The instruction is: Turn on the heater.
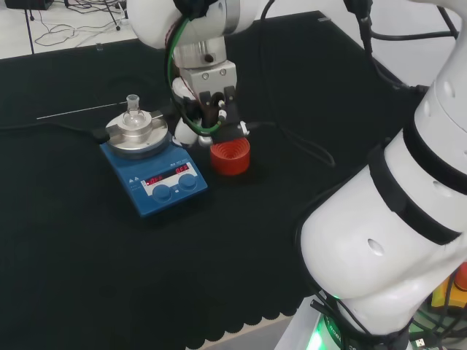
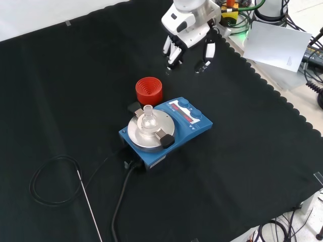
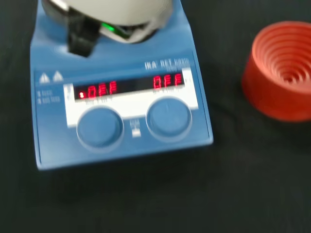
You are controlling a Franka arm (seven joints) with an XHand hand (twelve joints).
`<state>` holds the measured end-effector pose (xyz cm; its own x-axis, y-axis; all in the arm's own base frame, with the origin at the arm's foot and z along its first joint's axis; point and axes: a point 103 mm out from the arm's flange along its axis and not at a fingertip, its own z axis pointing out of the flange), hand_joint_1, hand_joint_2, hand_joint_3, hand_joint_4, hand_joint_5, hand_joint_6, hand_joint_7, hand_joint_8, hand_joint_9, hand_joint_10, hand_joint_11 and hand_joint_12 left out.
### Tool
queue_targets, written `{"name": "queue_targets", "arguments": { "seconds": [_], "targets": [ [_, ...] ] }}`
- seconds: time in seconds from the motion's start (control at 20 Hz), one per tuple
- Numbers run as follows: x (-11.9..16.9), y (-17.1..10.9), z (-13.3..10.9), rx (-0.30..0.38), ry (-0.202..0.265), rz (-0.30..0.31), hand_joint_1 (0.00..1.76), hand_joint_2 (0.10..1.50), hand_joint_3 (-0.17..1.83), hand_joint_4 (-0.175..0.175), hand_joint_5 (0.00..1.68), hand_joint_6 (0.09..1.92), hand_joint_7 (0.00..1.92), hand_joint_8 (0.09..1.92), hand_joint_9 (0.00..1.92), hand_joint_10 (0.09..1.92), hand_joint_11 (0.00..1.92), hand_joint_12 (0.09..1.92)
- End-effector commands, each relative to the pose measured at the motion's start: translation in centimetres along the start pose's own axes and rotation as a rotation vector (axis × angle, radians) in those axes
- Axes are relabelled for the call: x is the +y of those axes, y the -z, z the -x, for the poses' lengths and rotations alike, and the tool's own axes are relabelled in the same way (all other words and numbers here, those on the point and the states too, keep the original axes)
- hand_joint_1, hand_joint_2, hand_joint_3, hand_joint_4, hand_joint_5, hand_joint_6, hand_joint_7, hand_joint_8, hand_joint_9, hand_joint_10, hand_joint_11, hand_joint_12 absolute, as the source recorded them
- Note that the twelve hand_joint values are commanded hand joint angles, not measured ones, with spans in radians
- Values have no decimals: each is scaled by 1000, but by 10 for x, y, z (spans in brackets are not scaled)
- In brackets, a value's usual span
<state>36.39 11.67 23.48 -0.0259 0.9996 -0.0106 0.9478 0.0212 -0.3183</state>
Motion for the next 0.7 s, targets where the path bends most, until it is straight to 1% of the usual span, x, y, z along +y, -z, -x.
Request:
{"name": "queue_targets", "arguments": {
  "seconds": [0.05,0.15,0.2,0.25,0.35,0.45,0.55,0.65,0.7],
  "targets": [
    [-18,-22,6,4,1,-73,1075,659,656,-108,409,522,1067,1023,1420,723,1356,884],
    [-20,-27,6,10,6,-86,1091,669,641,-113,404,499,1198,1154,1520,866,1538,882],
    [-21,-29,5,6,9,-87,1098,672,638,-113,405,492,1265,1210,1573,969,1625,941],
    [-22,-32,5,3,15,-102,1111,677,638,-112,417,498,1325,1259,1621,1068,1695,1018],
    [-23,-36,3,-8,27,-127,1144,686,646,-110,443,540,1406,1336,1688,1216,1777,1150],
    [-25,-41,-2,-25,52,-160,1160,690,652,-109,449,567,1431,1365,1710,1268,1798,1197],
    [-25,-47,-7,-24,67,-198,1176,694,661,-109,450,592,1447,1386,1720,1297,1796,1220],
    [-25,-53,-11,-30,74,-236,1311,688,834,-81,360,634,1476,1495,1724,1411,1673,1325],
    [-25,-57,-13,-35,77,-255,1349,675,905,-71,316,640,1485,1533,1725,1452,1636,1365]
  ]
}}
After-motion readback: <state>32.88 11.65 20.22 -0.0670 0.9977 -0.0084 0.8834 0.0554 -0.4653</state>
